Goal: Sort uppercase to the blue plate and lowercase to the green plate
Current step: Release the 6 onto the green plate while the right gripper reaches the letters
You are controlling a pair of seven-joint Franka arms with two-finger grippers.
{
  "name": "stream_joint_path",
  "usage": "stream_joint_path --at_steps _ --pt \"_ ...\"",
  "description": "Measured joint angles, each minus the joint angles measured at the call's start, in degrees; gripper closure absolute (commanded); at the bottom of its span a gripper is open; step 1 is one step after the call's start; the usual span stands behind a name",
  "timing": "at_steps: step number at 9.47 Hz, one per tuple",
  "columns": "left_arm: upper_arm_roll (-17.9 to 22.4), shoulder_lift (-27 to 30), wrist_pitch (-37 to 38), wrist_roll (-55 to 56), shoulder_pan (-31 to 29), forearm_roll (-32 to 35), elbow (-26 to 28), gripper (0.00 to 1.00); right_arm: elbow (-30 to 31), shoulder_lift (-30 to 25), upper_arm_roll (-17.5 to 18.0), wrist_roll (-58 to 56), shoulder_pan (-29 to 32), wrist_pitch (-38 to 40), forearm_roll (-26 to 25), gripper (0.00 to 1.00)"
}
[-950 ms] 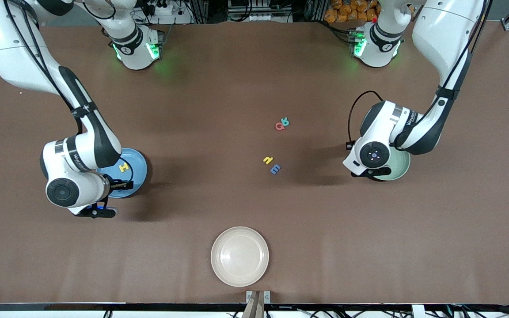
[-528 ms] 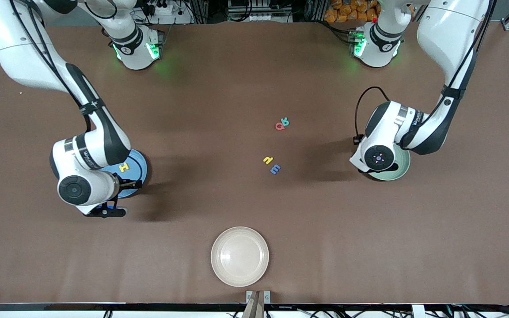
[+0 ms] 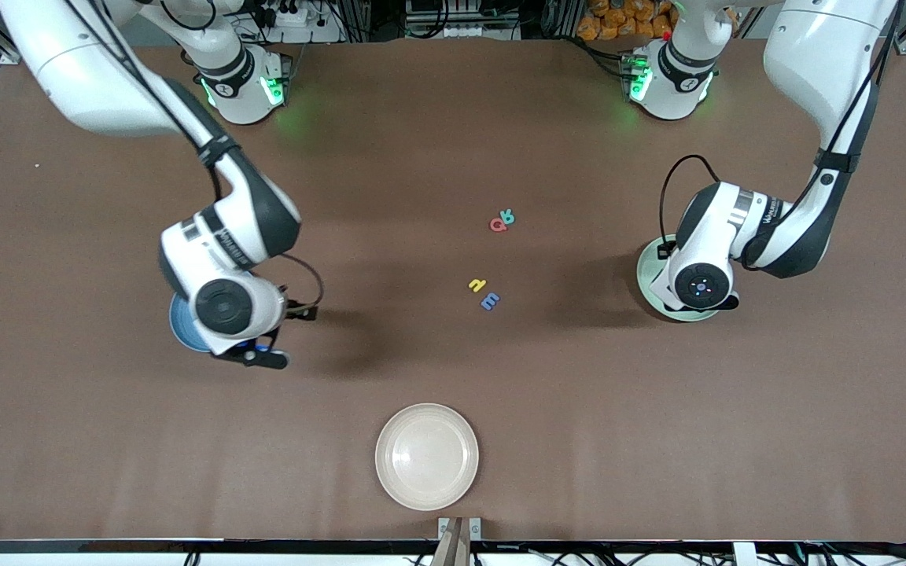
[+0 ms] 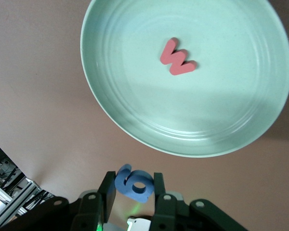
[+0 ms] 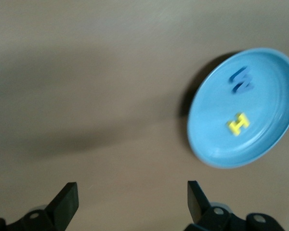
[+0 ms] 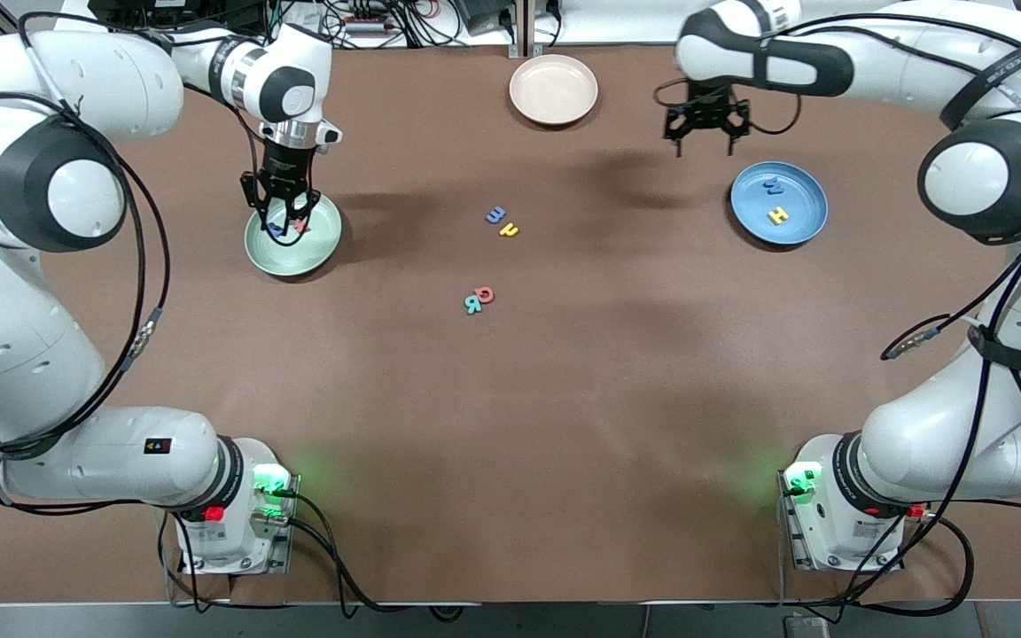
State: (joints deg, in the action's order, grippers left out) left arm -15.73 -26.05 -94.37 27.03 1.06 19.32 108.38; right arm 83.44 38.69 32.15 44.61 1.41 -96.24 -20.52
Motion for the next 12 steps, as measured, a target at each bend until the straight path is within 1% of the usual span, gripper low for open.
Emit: stream_joint_path --at_steps 1,2,3,7,8,10,12 --pt "0.04 0.01 0.00 -0.64 -0.23 0.10 -0.01 1.00 -0.64 -0.24 2.75 3.89 -1.02 1.03 -0.01 0.00" --pt "0.05 0.04 0.00 -0.97 -0.40 0.14 -0.06 0.35 -1.09 -0.56 4.86 8.32 -2.09 1.18 -0.02 0.00" --pt "0.05 0.05 0.01 -1.05 -0.44 0.15 -0.17 0.00 -1.86 -0.74 5.95 12.85 -3.80 1.17 -0.01 0.00" --pt "-0.25 0.05 0.13 -1.12 -0.33 0.17 -0.20 0.00 -6.00 -0.91 6.50 32.10 -15.33 0.80 -0.06 0.00" --pt "-0.28 0.04 0.17 -1.12 -0.33 0.17 -0.21 0.00 -6.57 -0.91 6.54 36.88 -17.91 -0.33 -0.07 0.00" --pt "-0.43 0.03 0.09 -1.12 -0.31 0.17 -0.29 0.00 -6.44 -0.66 6.39 47.30 -22.74 -5.03 -0.07 0.00" --pt "-0.59 0.02 -1.27 -1.12 -0.23 0.17 -0.79 0.00 -5.14 -0.04 6.27 54.10 -25.69 -9.55 -0.04 0.00"
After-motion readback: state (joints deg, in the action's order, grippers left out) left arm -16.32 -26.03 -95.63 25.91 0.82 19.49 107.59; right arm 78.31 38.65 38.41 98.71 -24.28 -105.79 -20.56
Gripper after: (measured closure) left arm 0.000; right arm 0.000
